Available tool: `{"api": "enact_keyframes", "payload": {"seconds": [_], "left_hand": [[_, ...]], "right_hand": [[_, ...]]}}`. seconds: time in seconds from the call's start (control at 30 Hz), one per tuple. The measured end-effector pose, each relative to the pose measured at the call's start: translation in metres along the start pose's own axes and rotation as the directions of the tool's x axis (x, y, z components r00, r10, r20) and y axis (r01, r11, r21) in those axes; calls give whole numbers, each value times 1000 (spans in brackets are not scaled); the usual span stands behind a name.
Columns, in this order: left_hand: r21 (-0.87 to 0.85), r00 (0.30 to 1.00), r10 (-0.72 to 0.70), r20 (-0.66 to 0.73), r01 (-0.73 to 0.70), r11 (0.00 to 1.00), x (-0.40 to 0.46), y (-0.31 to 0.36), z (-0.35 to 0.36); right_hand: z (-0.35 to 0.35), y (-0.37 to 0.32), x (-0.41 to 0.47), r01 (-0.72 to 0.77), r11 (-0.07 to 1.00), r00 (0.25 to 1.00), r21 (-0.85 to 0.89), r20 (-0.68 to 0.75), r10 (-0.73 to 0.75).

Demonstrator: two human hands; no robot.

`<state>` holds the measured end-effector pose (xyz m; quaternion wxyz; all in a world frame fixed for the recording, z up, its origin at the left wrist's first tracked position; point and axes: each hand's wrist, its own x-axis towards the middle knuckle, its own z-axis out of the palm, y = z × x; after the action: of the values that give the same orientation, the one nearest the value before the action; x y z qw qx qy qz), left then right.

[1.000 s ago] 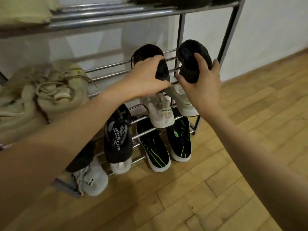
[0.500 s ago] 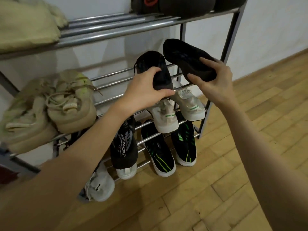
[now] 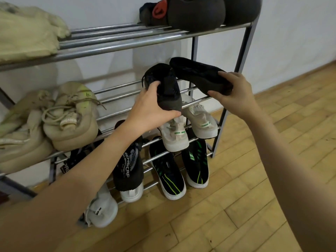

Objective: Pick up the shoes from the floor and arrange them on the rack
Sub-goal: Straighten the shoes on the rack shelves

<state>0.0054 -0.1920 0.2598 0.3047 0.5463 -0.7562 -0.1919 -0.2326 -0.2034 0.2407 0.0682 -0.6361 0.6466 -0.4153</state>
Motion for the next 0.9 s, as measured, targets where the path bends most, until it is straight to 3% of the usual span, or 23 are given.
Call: {"api": "enact_keyframes", "payload": {"seconds": [0.13,0.37,0.63,0.9], "left_hand": [[-58,996,-33,-82,28,998,-2,5,6],[39,961,-2,-275,13,999,6,35,50],[80,973,16,-232,3,997,13,31,59],[-23,955,15,-297,-23,999,15,33,61]], "right_hand": [[-2,3,-1,-12,1000,999,10,-35,13],[0,7,-2,0,999,998,34,-63,2],[0,9,-1,28,999,999,19,-44,-27],[4,9,-4,41,996,996,75,-81,-35]]}}
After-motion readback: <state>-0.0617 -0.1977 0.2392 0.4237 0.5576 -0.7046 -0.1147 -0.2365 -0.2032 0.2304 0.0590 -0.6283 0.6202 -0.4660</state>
